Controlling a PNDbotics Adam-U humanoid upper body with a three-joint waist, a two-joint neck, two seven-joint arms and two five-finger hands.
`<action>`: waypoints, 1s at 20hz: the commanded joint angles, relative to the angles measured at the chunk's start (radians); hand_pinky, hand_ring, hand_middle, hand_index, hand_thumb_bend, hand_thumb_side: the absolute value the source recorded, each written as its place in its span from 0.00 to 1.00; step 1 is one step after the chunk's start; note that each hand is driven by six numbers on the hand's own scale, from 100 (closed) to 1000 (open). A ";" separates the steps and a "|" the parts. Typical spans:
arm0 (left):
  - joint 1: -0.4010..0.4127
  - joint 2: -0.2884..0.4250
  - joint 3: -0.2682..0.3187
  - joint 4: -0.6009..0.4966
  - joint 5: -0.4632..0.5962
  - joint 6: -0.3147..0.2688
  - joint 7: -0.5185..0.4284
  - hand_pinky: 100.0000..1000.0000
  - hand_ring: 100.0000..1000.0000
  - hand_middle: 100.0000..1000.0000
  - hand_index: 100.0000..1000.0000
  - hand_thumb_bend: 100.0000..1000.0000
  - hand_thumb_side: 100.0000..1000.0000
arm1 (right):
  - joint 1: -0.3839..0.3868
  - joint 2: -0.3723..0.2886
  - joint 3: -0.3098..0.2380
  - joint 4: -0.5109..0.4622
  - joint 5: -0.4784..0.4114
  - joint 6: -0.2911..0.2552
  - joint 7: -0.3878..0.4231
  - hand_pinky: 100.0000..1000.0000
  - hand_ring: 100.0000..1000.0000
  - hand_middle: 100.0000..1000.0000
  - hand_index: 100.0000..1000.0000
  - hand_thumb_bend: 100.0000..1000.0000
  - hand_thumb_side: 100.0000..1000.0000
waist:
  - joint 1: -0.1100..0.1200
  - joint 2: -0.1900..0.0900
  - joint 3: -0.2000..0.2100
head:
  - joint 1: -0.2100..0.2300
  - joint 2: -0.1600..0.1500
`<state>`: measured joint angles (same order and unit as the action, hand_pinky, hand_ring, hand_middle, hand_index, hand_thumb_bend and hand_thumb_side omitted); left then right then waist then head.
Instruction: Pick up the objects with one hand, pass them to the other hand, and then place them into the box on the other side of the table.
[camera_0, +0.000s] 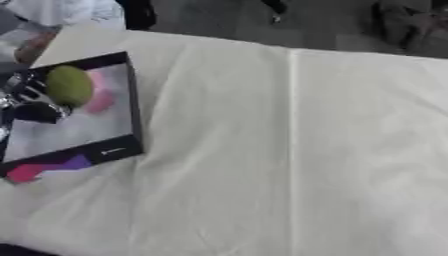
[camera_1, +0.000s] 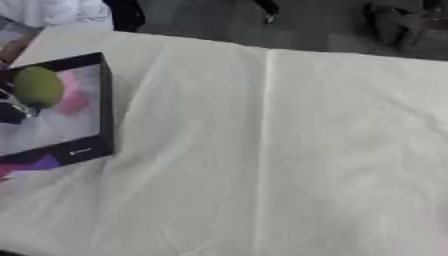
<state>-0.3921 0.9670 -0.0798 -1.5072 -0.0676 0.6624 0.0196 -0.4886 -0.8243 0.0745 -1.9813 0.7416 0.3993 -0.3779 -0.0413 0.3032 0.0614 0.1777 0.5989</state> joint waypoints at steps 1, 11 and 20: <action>0.003 0.061 0.039 -0.002 -0.082 0.011 -0.046 0.94 0.84 0.71 0.86 0.63 0.38 | 0.003 -0.054 -0.040 -0.018 -0.009 0.024 -0.013 0.77 0.73 0.79 0.82 0.21 0.00 | 0.006 -0.015 -0.002 | 0.001 -0.012; 0.014 0.054 0.151 -0.112 -0.052 -0.001 -0.007 0.90 0.80 0.72 0.85 0.13 0.85 | 0.061 -0.107 -0.101 -0.013 -0.043 0.075 -0.022 0.77 0.73 0.79 0.82 0.17 0.00 | 0.008 -0.016 0.002 | -0.080 -0.003; 0.030 -0.003 0.140 -0.338 0.407 -0.314 0.312 0.82 0.75 0.72 0.83 0.00 0.80 | 0.083 -0.162 -0.120 0.068 -0.280 0.111 0.341 0.81 0.80 0.82 0.84 0.00 0.45 | 0.013 -0.018 -0.006 | -0.257 0.005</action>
<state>-0.3570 0.9477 0.0568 -1.8061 0.2872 0.3942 0.3035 -0.3970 -0.9348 -0.0249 -1.9217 0.4965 0.5087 -0.0962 -0.0314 0.3032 0.0553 -0.0589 0.6046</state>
